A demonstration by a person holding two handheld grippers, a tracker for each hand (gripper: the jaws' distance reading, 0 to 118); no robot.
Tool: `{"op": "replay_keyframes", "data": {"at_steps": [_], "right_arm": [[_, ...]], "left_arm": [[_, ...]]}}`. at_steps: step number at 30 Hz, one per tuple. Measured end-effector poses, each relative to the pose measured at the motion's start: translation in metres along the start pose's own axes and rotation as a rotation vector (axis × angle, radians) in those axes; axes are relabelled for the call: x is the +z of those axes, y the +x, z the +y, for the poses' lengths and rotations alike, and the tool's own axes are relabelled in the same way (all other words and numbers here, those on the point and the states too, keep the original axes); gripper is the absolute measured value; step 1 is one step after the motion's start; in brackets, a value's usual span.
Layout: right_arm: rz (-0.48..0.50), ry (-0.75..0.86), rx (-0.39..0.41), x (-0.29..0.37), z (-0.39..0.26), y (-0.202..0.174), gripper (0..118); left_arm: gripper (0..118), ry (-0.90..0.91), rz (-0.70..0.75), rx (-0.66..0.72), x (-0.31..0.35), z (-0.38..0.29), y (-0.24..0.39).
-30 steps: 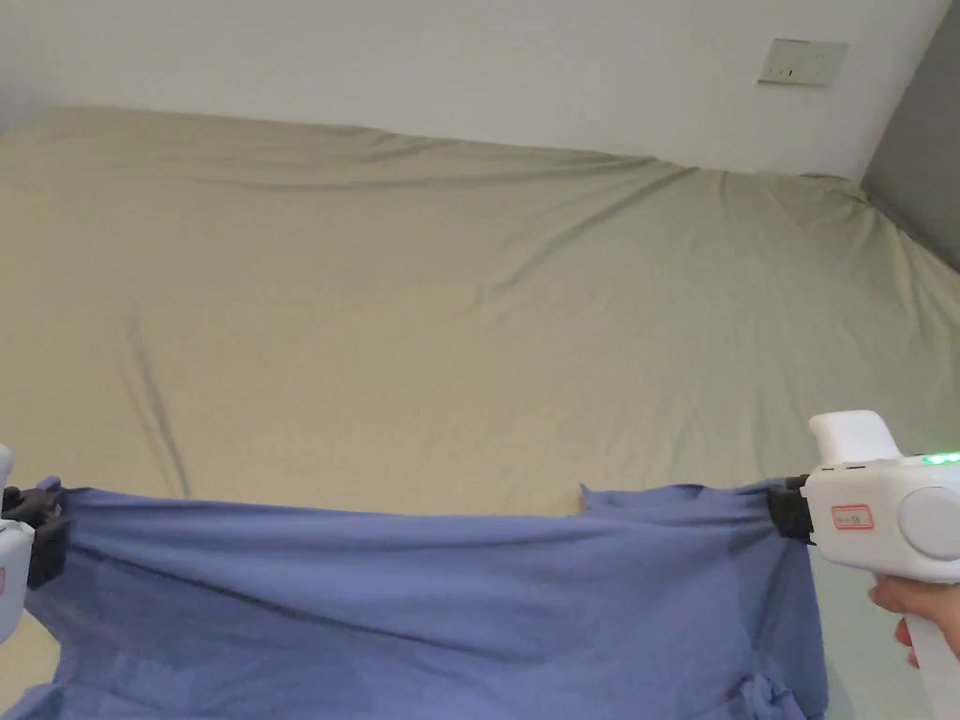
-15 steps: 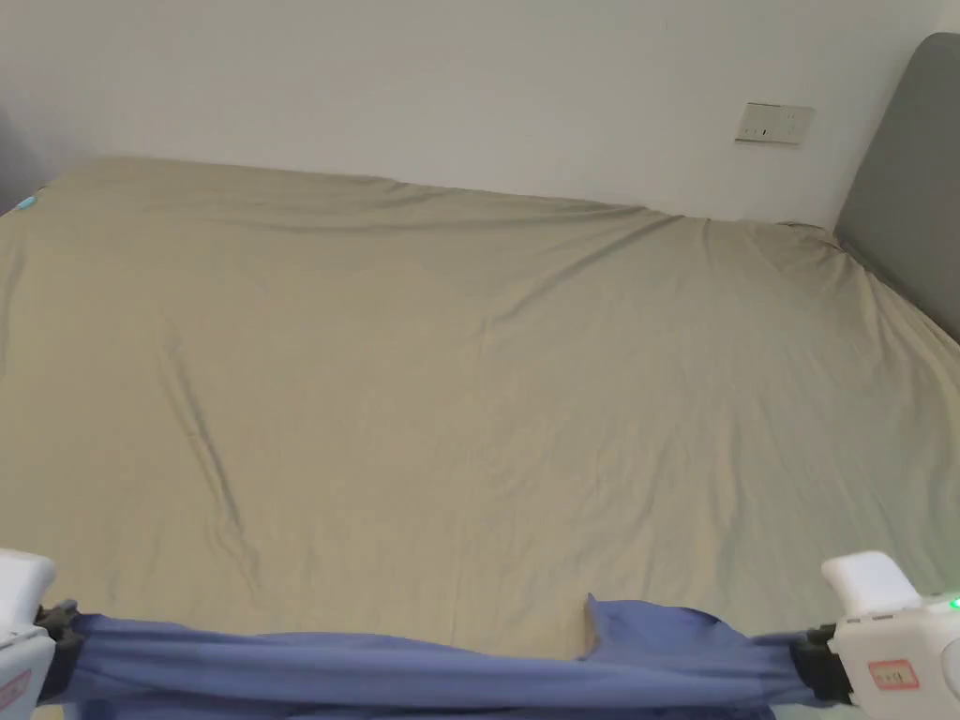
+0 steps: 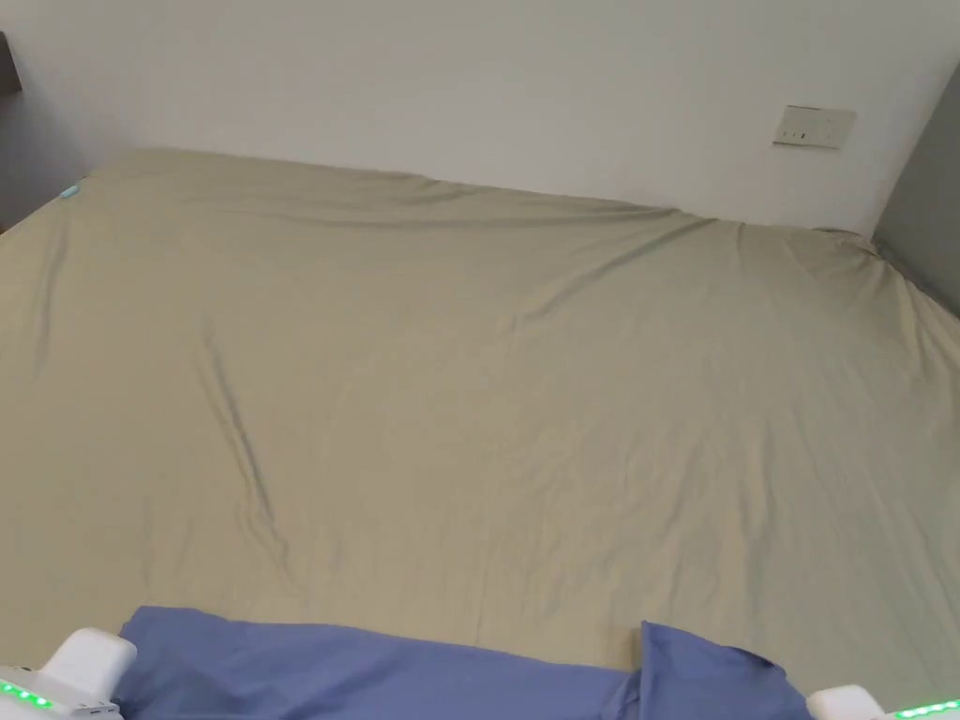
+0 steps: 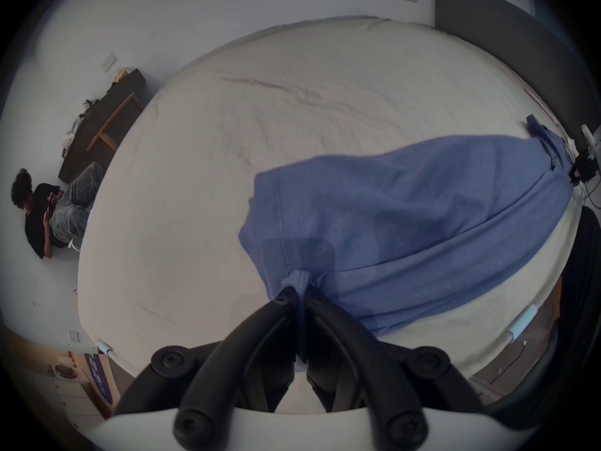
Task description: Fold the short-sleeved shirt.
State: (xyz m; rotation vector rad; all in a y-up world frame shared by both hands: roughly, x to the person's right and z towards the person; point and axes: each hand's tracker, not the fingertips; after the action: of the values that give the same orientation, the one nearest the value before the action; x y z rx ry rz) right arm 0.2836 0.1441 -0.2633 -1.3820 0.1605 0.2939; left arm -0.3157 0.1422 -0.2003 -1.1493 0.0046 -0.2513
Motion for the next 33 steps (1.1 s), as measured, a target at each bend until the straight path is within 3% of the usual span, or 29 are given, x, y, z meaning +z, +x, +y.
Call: {"op": "replay_keyframes", "data": {"at_steps": [6,8,9,12,13,18,23,27,30,31,32,33], "right_arm": [[-0.018,-0.011,0.013,-0.007,0.007,-0.006,4],[-0.015,-0.017,0.013,-0.004,0.008,-0.004,10],[-0.013,-0.016,0.01,-0.001,0.008,-0.002,21],[-0.106,0.011,0.01,0.02,0.012,0.011,104],[-0.132,0.048,0.004,0.033,0.015,0.015,111],[-0.164,0.466,-0.065,0.141,0.039,0.009,111],[-0.196,0.976,-0.029,0.258,0.039,-0.072,111],[-0.237,1.186,-0.068,0.3,0.032,-0.128,111],[-0.256,1.285,-0.067,0.311,0.023,-0.161,107],[-0.251,1.3,-0.041,0.307,0.024,-0.165,97],[-0.249,1.3,-0.023,0.307,0.023,-0.172,80],[-0.254,1.298,-0.013,0.306,0.022,-0.178,54]], "left_arm": [[1,-0.035,-0.013,-0.007,-0.007,0.006,-0.001],[8,-0.039,-0.024,0.003,-0.005,0.007,-0.003],[14,-0.039,-0.022,0.006,-0.003,0.008,-0.003],[84,-0.005,0.048,0.024,0.013,0.013,-0.007],[95,0.024,0.019,0.041,0.023,0.016,-0.011],[103,0.366,0.065,0.15,0.098,0.052,-0.014],[106,0.809,0.123,0.229,0.198,0.087,0.008],[101,1.021,0.186,0.258,0.256,0.098,0.043],[80,1.105,0.213,0.267,0.28,0.099,0.068],[66,1.116,0.217,0.261,0.284,0.098,0.076],[52,1.126,0.217,0.25,0.286,0.098,0.083],[36,1.132,0.224,0.241,0.287,0.098,0.089]]}}
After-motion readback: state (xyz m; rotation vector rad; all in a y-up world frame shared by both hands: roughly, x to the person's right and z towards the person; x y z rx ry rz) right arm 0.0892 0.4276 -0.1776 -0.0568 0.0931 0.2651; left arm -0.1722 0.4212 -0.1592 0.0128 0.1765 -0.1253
